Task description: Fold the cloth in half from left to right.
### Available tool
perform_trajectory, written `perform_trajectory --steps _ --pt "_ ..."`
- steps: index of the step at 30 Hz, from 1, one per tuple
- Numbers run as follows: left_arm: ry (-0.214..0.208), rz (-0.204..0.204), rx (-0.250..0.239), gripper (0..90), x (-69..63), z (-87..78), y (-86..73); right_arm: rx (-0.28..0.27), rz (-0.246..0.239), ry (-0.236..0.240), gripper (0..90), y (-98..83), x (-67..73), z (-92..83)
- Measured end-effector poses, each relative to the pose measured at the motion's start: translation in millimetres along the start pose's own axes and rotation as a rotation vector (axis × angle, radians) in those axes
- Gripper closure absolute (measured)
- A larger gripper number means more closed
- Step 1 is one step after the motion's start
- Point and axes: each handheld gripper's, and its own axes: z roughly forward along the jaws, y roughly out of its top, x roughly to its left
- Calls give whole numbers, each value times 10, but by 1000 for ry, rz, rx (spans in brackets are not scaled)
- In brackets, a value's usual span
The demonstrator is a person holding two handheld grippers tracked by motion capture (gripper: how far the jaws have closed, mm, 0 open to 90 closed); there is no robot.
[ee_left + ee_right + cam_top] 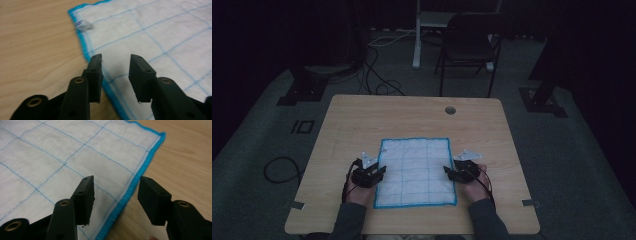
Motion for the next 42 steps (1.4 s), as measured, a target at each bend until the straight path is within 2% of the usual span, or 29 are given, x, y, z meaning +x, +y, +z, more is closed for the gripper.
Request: perform_trajectory --steps 7,12,17,23,26,31,38,42 --pt "19 -46 25 597 48 37 -48 -7 -11 -19 471 -85 -52 -145" --pt "26 -44 20 581 16 31 -63 -14 11 -36 480 -170 -106 -211" --pt "30 -33 15 562 -63 20 -88 -13 19 -33 480 -199 -95 -212" --pt "4 -13 11 560 -163 66 -56 -9 8 -20 480 -211 -53 -176" --pt "-7 -2 15 640 -191 72 -44 -5 8 -13 481 -216 -45 -161" --pt "-46 -4 23 831 -186 74 -31 1 6 -12 490 -224 -40 -141" --pt "-64 4 37 861 -123 75 -10 5 4 -14 509 -228 -52 -82" --pt "-56 2 40 863 -67 75 -2 18 -8 -14 511 -232 -32 -68"
